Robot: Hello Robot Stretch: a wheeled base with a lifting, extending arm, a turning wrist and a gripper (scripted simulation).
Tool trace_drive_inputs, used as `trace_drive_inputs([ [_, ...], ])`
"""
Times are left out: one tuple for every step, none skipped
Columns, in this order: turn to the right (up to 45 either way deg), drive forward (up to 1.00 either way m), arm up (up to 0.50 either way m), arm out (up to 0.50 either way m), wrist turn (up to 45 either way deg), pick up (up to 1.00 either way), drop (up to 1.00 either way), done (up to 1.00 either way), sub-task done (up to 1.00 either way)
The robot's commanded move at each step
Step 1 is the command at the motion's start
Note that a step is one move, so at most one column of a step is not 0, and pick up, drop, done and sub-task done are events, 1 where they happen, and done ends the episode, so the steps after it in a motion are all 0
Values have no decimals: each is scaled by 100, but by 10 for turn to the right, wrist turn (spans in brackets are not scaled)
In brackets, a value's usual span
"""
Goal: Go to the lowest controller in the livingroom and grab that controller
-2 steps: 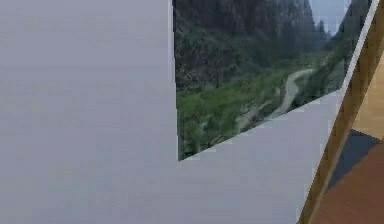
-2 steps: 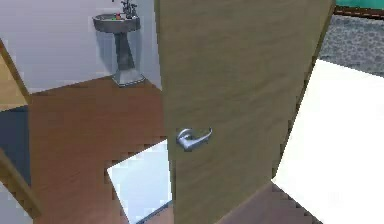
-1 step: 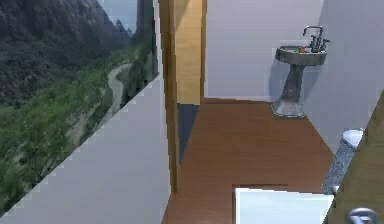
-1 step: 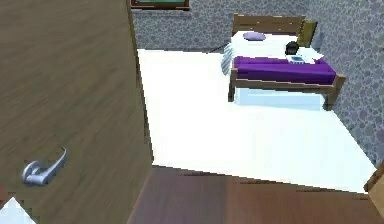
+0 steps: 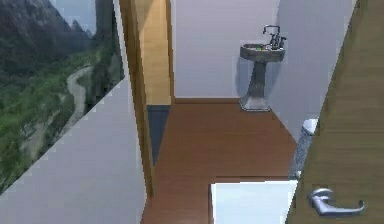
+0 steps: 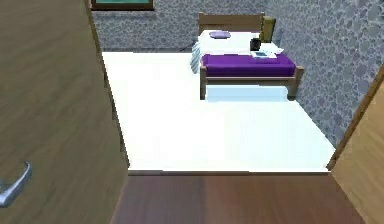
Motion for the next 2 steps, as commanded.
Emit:
trace_drive_inputs([
  [0,30,0,0,0,0,0,0,0],
  [0,100,0,0,0,0,0,0,0],
])
